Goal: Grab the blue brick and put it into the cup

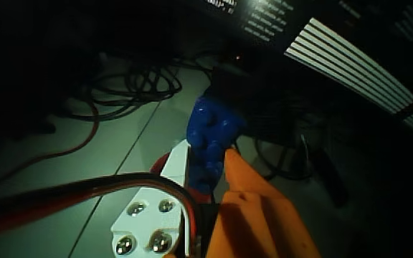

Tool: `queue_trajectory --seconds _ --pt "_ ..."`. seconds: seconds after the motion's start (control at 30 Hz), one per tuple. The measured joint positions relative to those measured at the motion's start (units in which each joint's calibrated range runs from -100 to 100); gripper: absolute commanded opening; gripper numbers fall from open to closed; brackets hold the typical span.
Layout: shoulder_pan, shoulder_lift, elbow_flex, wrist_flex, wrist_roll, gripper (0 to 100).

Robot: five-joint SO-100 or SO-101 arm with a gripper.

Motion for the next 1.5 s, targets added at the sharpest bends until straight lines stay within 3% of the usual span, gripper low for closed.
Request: queue_trajectory --seconds 0.1,0.17,0.5,0.83,0.93,1.03,1.27,1.5 --pt "0.87 -4.85 13.93 -10.32 0.49 0" --pt "0.96 -5.53 17.8 -11.54 -0.39 0" --pt "-0.26 -5.7 19.24 -21.75 -0.59 0" --pt "-0.35 -5.7 19.24 -23.64 0.0 1" --pt "-0.52 -5.7 19.24 -22.97 0.0 14" --pt "-0.52 -5.7 19.24 -22.31 0.0 21" --pt "-0.52 -6.55 19.24 -20.64 0.0 30" --pt "-0.52 -7.32 19.24 -20.53 0.0 32"
